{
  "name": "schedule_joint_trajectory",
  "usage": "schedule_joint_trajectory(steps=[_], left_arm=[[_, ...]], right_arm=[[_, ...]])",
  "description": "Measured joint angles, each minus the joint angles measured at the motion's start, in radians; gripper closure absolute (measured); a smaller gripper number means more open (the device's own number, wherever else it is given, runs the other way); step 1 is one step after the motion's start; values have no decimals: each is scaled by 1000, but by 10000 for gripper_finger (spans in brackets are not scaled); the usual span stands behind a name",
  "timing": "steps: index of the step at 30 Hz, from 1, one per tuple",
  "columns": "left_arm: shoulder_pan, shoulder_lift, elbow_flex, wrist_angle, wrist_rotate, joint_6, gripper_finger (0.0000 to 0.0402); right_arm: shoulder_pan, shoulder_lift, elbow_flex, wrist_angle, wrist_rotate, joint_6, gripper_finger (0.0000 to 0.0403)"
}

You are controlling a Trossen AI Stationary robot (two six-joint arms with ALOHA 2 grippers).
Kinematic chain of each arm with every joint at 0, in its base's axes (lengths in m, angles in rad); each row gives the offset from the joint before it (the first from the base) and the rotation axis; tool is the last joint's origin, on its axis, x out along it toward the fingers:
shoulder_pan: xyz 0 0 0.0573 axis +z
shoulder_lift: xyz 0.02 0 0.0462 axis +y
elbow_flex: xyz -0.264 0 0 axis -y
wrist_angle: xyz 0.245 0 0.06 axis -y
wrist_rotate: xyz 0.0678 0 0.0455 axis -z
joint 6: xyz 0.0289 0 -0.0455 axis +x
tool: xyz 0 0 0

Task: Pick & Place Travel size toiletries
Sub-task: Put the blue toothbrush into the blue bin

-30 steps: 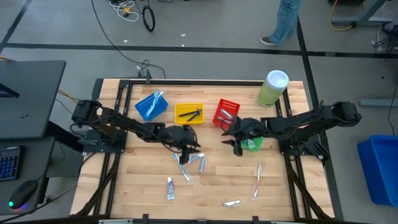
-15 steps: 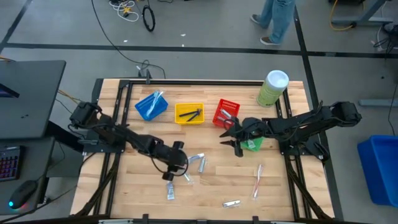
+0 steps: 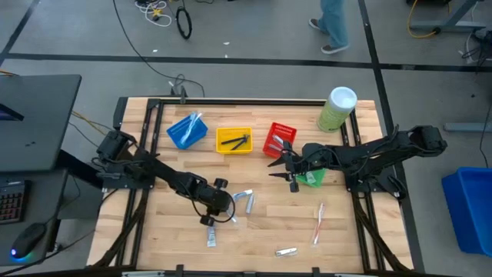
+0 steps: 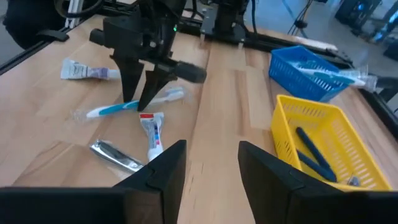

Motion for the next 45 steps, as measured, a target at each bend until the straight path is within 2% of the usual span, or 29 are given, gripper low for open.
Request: schedule_joint_trajectory(steps=[10,20,24,28,31,34,36,38,41,45], left_arm=[[0,1,0,-8,-2,0,281],[1,-12,-3,-14,21,-25,369],[0,-67,-6,-35,2,-91,375],[0,-172,-5,-59,-82,-177,369],[1,-262,-4,-110,-185,-222,364],[7,-346,-4,-181,-379,-290,371],[21,-391,-4,-234,-540,-374,373],[40,-433,-4,-287,-658,-480,371],[90,-475,-3,-365,-730,-611,362],[182,-491,-3,-466,-755,-673,364]], right_arm=[[0,0,0,13,0,10,240],[0,0,0,13,0,39,258],[0,0,0,13,0,49,259],[0,0,0,16,0,69,254],[0,0,0,24,0,69,251],[0,0,1,39,0,69,254],[0,0,1,44,0,69,258],[0,0,1,45,0,77,261],[0,0,1,47,1,106,263],[0,0,1,51,17,143,261]])
